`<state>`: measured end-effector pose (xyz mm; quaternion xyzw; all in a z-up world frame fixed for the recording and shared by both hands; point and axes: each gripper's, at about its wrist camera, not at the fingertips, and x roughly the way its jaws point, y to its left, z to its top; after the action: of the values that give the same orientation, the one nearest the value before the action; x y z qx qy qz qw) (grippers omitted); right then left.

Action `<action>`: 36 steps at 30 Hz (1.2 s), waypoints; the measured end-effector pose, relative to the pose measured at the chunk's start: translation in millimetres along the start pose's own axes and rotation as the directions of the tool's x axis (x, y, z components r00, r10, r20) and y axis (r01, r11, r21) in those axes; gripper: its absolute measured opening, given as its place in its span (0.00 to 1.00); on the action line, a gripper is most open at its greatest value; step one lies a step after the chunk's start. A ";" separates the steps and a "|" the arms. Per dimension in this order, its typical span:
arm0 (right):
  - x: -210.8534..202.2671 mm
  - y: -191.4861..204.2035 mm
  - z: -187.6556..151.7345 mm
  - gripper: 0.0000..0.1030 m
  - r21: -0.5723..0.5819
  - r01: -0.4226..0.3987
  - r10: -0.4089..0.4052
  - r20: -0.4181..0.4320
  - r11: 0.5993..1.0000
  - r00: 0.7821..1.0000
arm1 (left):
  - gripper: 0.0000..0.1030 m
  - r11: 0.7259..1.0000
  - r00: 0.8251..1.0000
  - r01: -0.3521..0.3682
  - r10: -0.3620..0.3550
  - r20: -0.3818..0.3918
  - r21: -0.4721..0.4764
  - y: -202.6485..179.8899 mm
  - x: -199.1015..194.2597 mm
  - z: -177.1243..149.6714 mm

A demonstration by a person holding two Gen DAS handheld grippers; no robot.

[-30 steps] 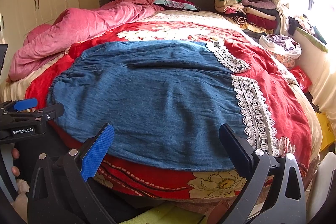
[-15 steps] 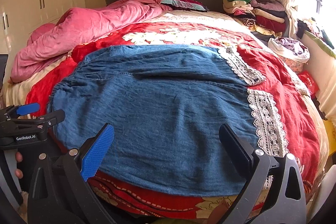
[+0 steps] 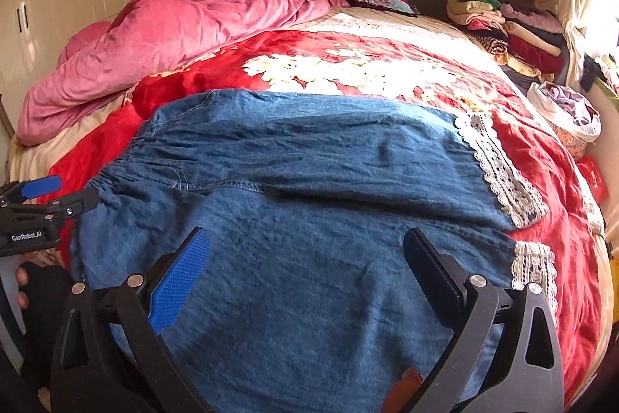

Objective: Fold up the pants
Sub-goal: 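Grasp the elastic waistband of the denim pants with both grippers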

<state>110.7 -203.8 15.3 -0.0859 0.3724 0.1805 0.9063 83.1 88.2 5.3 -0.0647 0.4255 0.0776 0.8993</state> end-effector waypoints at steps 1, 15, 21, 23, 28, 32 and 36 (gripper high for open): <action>3.7 0.0 4.4 0.96 -0.009 -0.002 0.002 -0.003 1.000 1.000 | 0.92 1.000 1.000 -0.002 0.002 -0.001 -0.002 3.5 2.3 4.5; 64.4 -0.6 68.6 0.96 -0.090 0.003 -0.008 -0.052 0.996 0.999 | 0.92 0.999 0.999 -0.020 0.022 -0.040 0.039 27.0 64.4 75.9; 94.1 0.3 89.4 0.96 -0.135 -0.007 -0.003 -0.076 0.991 0.997 | 0.92 0.996 0.996 -0.014 0.021 -0.081 0.084 29.1 99.7 96.0; 107.1 1.1 96.5 0.96 -0.154 -0.022 0.008 -0.096 0.988 0.995 | 0.92 0.997 0.996 -0.007 0.014 -0.086 0.082 30.8 108.4 100.4; 137.0 0.8 115.0 0.96 -0.198 -0.028 0.001 -0.135 0.980 0.991 | 0.92 0.991 0.989 0.115 -0.108 -0.101 0.074 26.3 123.6 101.4; 152.9 4.0 125.1 0.96 -0.248 -0.033 -0.003 -0.143 0.968 0.990 | 0.76 0.984 0.983 0.154 -0.143 -0.117 0.092 22.6 134.7 98.9; 167.0 11.8 129.9 0.96 -0.309 -0.050 0.001 -0.159 0.950 0.987 | 0.52 0.974 0.974 0.208 -0.198 -0.106 0.092 25.1 131.9 99.1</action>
<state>299.5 -111.3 -10.9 -0.2372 0.4104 0.2416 0.8467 235.6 142.0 -35.9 -0.0653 0.4631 -0.0399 0.8830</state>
